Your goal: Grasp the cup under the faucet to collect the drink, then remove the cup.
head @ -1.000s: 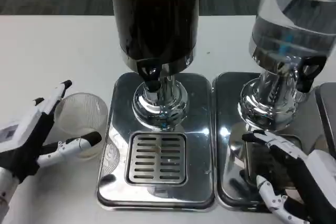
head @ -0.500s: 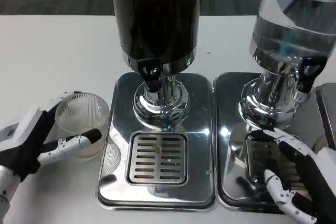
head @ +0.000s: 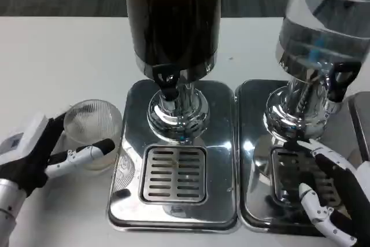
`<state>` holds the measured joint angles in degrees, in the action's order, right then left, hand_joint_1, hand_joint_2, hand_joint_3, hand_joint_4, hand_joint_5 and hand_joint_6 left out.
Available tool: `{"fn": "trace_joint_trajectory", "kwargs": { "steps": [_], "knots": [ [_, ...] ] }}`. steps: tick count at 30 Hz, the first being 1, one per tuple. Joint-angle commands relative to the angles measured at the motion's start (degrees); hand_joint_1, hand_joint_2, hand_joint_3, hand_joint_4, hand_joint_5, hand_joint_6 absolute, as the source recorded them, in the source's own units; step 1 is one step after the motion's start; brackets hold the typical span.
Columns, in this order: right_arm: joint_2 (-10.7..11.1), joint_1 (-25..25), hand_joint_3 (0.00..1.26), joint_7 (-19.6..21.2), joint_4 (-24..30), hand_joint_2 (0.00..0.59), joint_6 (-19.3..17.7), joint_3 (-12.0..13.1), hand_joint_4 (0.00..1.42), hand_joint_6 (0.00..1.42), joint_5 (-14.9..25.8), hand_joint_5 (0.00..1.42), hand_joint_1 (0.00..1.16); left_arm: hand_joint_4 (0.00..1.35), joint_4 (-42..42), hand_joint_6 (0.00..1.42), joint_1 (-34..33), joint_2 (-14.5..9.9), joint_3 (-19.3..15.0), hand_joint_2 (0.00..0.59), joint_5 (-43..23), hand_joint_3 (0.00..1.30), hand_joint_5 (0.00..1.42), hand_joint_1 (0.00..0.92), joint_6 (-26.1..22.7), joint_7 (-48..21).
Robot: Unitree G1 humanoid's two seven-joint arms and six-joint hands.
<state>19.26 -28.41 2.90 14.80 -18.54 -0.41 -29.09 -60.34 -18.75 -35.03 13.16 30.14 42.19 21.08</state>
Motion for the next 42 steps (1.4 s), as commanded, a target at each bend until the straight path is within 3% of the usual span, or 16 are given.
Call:
{"fn": "trace_joint_trajectory", "kwargs": {
  "steps": [1,10,16,21,24,26,32,42],
  "knots": [
    [0.13,-0.57,0.26,-0.55,1.43,0.586,0.46,0.80,0.15,0.22,0.81,0.13,0.34,0.24,-0.31,0.37,0.28,0.54,2.06,0.062,1.80,0.20,0.46,0.109,-1.58,-0.33],
    [0.05,-1.25,0.26,-0.76,1.90,0.586,0.27,1.09,0.15,0.22,1.09,0.13,0.34,0.20,-0.05,0.36,0.18,0.44,3.22,0.039,1.50,0.14,0.43,0.096,-3.03,-0.20],
    [-0.11,-1.44,0.26,-0.79,1.92,0.586,0.39,1.12,0.15,0.22,1.34,0.13,0.33,0.23,0.02,0.40,0.29,0.47,3.59,0.074,1.68,0.17,0.46,0.197,-3.15,0.37],
    [-0.16,-1.43,0.26,-0.78,1.91,0.586,0.28,1.25,0.15,0.22,1.44,0.13,0.33,0.28,-0.02,0.46,0.34,0.72,3.44,0.088,1.40,0.23,0.52,0.217,-2.67,1.76],
    [-0.15,-1.47,0.26,-0.76,2.09,0.586,0.28,1.43,0.15,0.22,1.51,0.13,0.32,0.33,0.02,0.55,0.50,0.92,3.36,0.094,1.41,0.26,0.58,0.222,-2.59,3.18],
    [-0.12,-1.39,0.26,-0.79,2.12,0.586,0.33,1.40,0.15,0.22,1.39,0.13,0.32,0.40,0.02,0.71,0.64,1.14,3.31,0.112,1.41,0.32,0.68,0.242,-2.69,4.39],
    [-0.14,-1.22,0.26,-0.73,2.12,0.586,0.36,1.43,0.15,0.21,1.35,0.13,0.32,0.55,-0.75,0.97,0.57,2.02,2.77,0.139,0.36,0.49,0.85,0.306,-2.35,5.09],
    [-0.03,-0.01,0.26,-1.06,1.60,0.586,0.43,1.13,0.15,0.21,1.27,0.13,0.31,0.63,-2.25,1.14,0.53,3.10,1.85,0.159,-0.02,0.56,0.96,0.318,-1.04,7.92]
  ]
}}
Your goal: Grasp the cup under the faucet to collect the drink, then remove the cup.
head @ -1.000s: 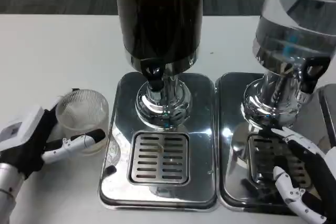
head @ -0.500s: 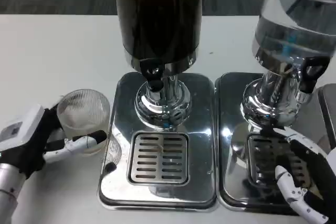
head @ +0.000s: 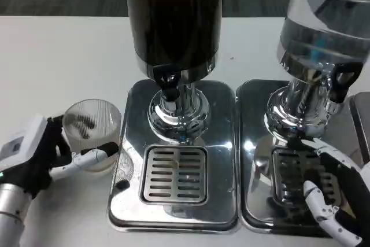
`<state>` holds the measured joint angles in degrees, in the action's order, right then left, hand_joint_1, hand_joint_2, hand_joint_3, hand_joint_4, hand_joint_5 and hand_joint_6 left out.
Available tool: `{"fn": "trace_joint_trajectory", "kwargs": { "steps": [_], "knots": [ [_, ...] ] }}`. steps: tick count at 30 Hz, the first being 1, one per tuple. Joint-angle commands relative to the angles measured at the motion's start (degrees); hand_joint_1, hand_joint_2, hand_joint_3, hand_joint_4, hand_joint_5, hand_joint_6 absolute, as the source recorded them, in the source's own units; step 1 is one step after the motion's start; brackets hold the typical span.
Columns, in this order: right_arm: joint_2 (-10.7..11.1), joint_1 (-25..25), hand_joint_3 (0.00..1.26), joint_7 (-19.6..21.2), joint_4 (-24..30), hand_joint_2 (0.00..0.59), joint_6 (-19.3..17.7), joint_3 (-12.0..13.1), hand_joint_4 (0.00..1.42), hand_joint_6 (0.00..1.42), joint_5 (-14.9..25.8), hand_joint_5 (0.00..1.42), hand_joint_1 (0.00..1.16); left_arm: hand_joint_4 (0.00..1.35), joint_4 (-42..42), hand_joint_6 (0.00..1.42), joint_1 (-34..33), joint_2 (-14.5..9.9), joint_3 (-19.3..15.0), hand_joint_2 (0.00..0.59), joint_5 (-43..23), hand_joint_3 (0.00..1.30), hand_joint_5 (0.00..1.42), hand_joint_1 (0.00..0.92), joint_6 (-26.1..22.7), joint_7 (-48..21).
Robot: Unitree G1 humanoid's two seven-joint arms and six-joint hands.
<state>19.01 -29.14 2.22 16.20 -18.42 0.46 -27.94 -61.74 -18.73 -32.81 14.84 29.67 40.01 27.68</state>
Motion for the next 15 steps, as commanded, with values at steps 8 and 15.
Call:
{"fn": "trace_joint_trajectory", "kwargs": {
  "steps": [8,15],
  "knots": [
    [0.39,1.41,0.25,-0.79,-0.45,0.586,0.07,0.30,0.15,0.20,0.54,0.13,0.30,0.67,-0.51,1.19,2.76,0.82,-1.38,0.162,-0.49,0.58,0.98,0.341,3.07,4.13],
    [0.42,1.34,0.25,-1.04,-0.70,0.586,-0.05,0.23,0.15,0.18,0.67,0.13,0.30,0.68,1.93,1.20,5.15,0.22,-2.76,0.150,-0.85,0.58,0.98,0.346,4.85,5.52]
  ]
}}
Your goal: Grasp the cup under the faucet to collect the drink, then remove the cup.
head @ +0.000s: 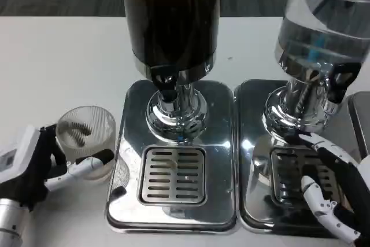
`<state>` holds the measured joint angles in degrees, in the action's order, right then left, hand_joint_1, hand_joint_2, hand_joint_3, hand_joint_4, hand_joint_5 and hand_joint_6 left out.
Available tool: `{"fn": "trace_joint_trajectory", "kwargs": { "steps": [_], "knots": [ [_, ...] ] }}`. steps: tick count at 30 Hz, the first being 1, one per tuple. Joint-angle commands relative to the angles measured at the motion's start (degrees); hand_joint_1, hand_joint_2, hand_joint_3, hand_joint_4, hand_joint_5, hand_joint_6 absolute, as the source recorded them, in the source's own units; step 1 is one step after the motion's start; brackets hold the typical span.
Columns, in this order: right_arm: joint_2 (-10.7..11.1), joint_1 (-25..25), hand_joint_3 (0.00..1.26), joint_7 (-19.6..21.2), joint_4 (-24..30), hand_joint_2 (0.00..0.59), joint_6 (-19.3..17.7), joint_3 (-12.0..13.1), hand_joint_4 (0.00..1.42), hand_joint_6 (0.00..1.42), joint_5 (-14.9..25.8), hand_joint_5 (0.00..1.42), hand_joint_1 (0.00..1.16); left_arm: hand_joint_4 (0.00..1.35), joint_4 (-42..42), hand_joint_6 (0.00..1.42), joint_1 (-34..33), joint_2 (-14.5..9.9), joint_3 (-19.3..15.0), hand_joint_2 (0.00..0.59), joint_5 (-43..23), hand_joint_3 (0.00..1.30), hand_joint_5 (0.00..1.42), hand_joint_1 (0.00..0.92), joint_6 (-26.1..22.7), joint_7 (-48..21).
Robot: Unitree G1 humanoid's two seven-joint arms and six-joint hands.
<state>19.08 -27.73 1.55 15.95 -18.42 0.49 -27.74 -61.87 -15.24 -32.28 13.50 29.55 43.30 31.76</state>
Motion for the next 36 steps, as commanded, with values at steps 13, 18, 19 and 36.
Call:
{"fn": "trace_joint_trajectory", "kwargs": {
  "steps": [13,18,19,36],
  "knots": [
    [0.12,-0.12,0.25,-0.78,-0.37,0.586,-0.04,-0.16,0.15,0.18,0.62,0.12,0.30,0.69,12.60,1.21,8.13,-2.12,-6.69,0.150,-2.06,0.59,0.98,0.348,3.06,-0.69],
    [0.07,-0.23,0.25,-0.74,-0.16,0.586,-0.18,-0.31,0.15,0.18,0.64,0.12,0.30,0.69,16.62,1.20,10.62,-2.32,-9.00,0.143,-2.98,0.59,0.97,0.354,3.11,-2.47],
    [0.12,-0.34,0.25,-0.75,-0.10,0.586,-0.29,-0.30,0.15,0.18,0.67,0.12,0.30,0.69,17.63,1.20,11.26,-2.30,-9.56,0.141,-3.30,0.59,0.97,0.355,3.20,-2.85],
    [0.07,-0.83,0.25,-1.21,1.20,0.586,-0.23,-0.09,0.15,0.18,0.83,0.12,0.30,0.69,28.11,1.20,13.83,2.35,-8.77,0.138,-3.35,0.60,0.97,0.357,2.86,-11.51]
  ]
}}
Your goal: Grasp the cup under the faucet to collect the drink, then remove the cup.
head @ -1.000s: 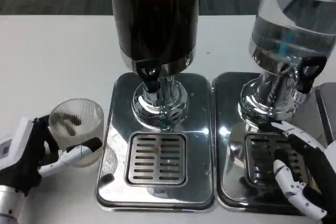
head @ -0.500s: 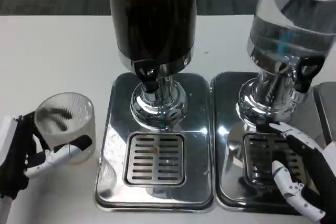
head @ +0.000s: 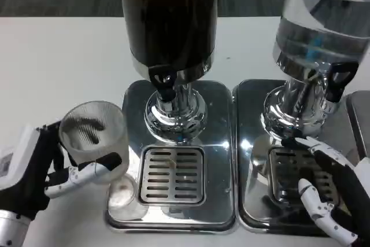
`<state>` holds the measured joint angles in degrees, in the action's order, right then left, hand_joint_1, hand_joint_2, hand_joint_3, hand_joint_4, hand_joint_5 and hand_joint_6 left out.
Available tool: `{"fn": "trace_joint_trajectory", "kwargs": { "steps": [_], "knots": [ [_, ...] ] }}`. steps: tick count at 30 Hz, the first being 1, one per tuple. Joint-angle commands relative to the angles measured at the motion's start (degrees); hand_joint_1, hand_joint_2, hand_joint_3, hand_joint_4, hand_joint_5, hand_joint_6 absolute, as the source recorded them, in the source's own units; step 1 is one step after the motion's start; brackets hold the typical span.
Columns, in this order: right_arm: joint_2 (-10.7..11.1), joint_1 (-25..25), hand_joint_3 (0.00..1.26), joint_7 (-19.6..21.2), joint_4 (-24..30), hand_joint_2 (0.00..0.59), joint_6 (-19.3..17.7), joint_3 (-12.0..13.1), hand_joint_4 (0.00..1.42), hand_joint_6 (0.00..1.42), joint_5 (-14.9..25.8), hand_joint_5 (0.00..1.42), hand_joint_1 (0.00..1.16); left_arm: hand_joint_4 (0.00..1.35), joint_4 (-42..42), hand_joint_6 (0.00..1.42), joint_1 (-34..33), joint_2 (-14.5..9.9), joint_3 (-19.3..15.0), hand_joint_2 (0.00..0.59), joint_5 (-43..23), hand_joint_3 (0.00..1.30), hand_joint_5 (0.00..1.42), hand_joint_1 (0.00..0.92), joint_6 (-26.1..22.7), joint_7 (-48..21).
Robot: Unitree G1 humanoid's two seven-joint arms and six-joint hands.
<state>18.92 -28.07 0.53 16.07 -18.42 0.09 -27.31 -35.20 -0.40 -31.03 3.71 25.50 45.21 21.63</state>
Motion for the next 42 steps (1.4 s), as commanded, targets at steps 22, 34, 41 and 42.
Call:
{"fn": "trace_joint_trajectory", "kwargs": {
  "steps": [22,34,41,42],
  "knots": [
    [2.92,-0.13,0.27,-0.47,7.51,0.586,-0.29,1.63,0.16,0.14,-7.23,0.12,0.33,0.70,-1.03,1.20,-4.18,4.84,3.31,0.135,2.45,0.61,0.98,0.354,0.82,-2.41],
    [1.94,0.23,0.28,-1.50,8.51,0.586,1.00,2.07,0.14,0.13,-5.91,0.11,0.36,0.71,-2.29,1.20,-5.16,5.70,5.07,0.134,3.30,0.61,0.98,0.354,0.79,-2.68],
    [1.71,0.20,0.29,-2.38,9.27,0.586,2.18,2.16,0.14,0.13,-4.77,0.11,0.36,0.71,-4.06,1.20,-6.04,5.93,6.63,0.134,4.47,0.61,0.97,0.341,0.16,-3.16],
    [1.71,0.18,0.29,-2.36,9.33,0.586,2.23,2.22,0.14,0.13,-4.60,0.11,0.37,0.71,-4.35,1.20,-6.24,6.00,6.81,0.134,4.51,0.61,0.97,0.340,0.03,-3.29]
  ]
}}
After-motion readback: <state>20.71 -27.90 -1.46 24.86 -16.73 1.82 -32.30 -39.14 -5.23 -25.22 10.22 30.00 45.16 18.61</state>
